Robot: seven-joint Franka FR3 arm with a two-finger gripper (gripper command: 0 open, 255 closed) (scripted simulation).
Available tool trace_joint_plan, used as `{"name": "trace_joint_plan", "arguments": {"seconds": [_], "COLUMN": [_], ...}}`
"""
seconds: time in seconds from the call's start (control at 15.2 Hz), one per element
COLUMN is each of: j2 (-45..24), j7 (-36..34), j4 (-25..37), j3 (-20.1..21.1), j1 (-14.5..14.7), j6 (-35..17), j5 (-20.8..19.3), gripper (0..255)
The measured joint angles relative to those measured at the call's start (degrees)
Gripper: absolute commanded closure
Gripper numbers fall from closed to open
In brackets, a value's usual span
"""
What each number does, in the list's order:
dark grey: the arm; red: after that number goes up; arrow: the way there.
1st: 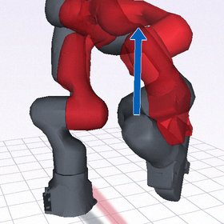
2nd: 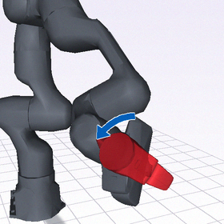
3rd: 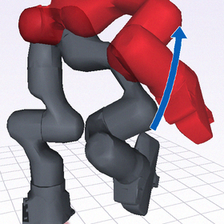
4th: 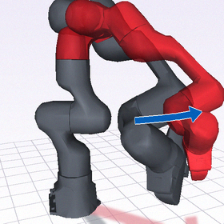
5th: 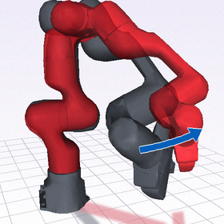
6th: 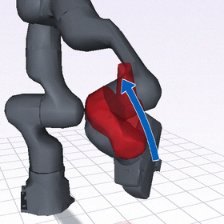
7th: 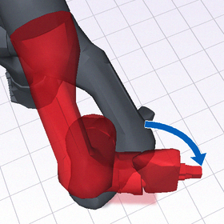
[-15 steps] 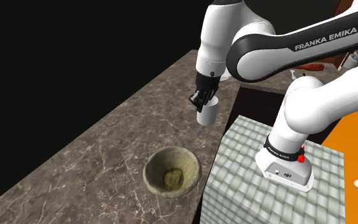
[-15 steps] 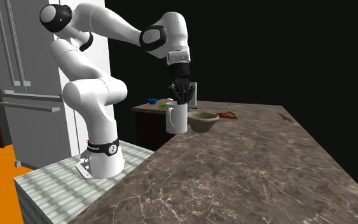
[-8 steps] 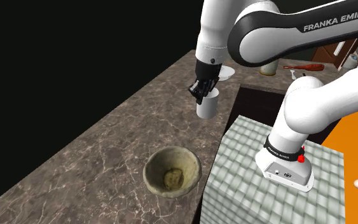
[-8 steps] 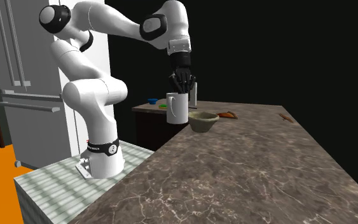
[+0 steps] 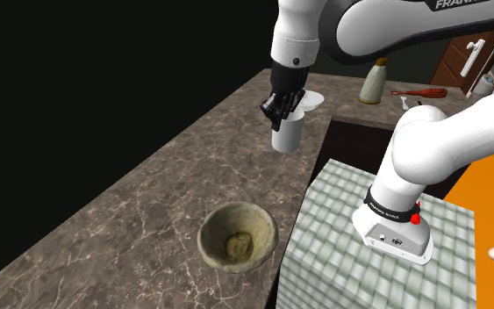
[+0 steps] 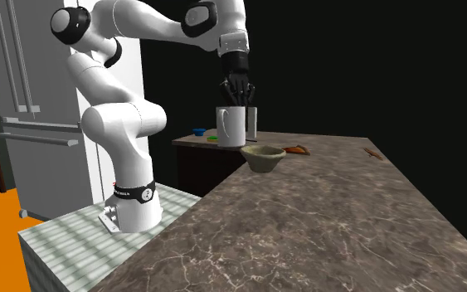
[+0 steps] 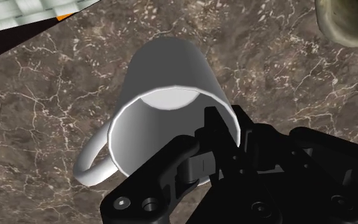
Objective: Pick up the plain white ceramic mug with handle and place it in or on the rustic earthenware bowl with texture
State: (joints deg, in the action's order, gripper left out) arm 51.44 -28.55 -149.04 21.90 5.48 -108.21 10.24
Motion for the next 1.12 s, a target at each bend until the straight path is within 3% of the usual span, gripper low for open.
{"name": "trace_joint_plan", "arguments": {"seconds": [0.33, 0.73, 1.12], "j2": [-1.5, -7.2, -14.6], "j7": [-2.4, -10.9, -19.4], "j4": [4.2, 12.7, 22.7], "j3": [2.0, 10.4, 19.4], "j1": [0.2, 0.5, -1.6], "j6": [2.5, 4.3, 5.7], "j5": [0.7, 3.3, 3.7], "gripper": [255, 255, 255]}}
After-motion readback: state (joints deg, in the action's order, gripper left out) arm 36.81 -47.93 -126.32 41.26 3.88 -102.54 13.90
